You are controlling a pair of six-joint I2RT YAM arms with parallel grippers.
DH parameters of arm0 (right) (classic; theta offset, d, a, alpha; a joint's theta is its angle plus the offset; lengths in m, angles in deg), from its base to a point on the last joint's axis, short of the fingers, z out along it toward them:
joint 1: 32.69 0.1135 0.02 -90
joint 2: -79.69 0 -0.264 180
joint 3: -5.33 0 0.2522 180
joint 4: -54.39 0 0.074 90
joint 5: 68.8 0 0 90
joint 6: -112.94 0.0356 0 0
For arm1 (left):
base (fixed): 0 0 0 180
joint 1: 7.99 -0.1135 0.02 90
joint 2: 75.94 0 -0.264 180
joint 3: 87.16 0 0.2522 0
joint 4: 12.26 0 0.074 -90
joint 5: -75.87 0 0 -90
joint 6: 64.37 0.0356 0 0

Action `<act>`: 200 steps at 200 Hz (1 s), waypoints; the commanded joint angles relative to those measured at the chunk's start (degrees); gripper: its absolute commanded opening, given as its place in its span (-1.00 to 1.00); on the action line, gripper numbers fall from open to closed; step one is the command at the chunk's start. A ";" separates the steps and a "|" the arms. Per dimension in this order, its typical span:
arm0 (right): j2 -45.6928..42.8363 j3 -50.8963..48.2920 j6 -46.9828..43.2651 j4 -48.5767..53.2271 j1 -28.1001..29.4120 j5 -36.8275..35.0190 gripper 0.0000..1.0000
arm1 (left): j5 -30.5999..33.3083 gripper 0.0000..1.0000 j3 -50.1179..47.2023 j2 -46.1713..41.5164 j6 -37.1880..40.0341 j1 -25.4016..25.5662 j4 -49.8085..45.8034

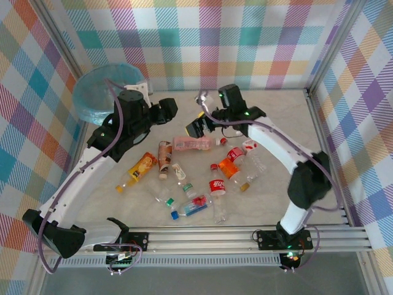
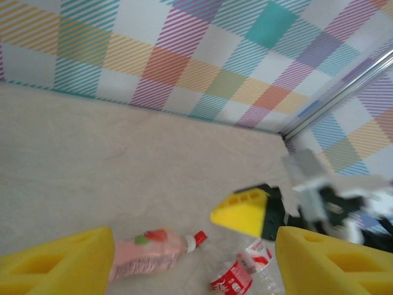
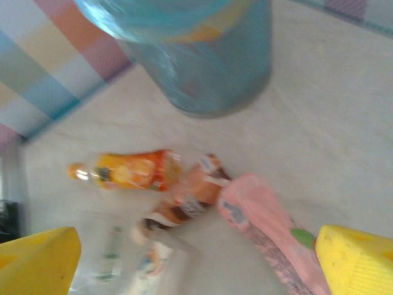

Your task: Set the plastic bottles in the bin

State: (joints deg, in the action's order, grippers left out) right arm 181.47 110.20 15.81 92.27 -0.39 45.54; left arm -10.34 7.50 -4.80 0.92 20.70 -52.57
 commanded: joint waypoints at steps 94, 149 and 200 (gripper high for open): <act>39.76 39.37 -27.66 27.78 -2.84 -7.24 0.99 | 1.49 0.48 -2.63 -5.74 3.53 -1.28 -5.97; 42.21 43.71 -27.56 32.49 -2.72 -4.19 0.97 | 1.41 0.50 -3.55 -6.96 3.54 -1.53 -5.72; 38.28 38.45 -22.00 33.45 -1.33 -2.61 1.00 | 1.53 0.52 -5.15 -7.89 3.03 -1.64 -5.03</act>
State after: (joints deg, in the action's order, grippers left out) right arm 222.69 152.03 -8.67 122.48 -3.06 40.95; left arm -9.48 3.44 -11.21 3.45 19.61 -57.85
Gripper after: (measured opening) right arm 0.998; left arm 0.756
